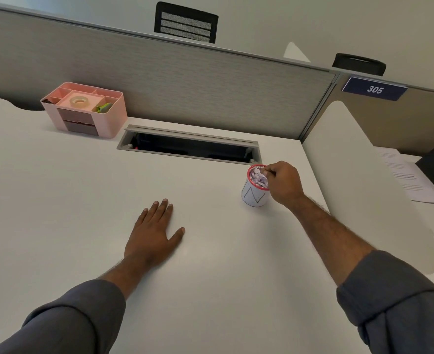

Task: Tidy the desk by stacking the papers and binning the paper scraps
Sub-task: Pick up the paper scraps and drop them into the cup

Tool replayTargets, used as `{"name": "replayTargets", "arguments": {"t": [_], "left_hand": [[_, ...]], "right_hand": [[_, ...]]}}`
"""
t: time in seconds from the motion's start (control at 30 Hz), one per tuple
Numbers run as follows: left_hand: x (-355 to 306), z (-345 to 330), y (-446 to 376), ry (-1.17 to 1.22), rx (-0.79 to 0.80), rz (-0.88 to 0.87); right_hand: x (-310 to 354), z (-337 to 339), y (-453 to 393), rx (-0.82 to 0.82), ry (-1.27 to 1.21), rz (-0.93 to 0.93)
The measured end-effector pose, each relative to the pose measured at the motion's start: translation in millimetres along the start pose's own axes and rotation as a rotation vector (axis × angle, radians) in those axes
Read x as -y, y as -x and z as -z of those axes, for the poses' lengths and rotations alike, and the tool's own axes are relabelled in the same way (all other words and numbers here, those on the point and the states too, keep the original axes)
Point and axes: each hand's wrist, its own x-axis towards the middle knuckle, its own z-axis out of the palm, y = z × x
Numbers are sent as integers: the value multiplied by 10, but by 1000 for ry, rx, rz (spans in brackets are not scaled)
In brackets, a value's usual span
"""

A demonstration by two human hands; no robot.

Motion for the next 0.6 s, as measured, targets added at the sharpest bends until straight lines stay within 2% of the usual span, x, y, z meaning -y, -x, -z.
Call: {"name": "replayTargets", "arguments": {"t": [0.27, 0.43, 0.6], "left_hand": [[-3, 8, -1, -13, 5, 7], [-13, 32, 12, -14, 20, 9], [-27, 63, -2, 6, 63, 9]], "right_hand": [[-56, -5, -7, -74, -33, -30], [-82, -6, 8, -49, 2, -15], [-91, -23, 90, 10, 151, 108]]}}
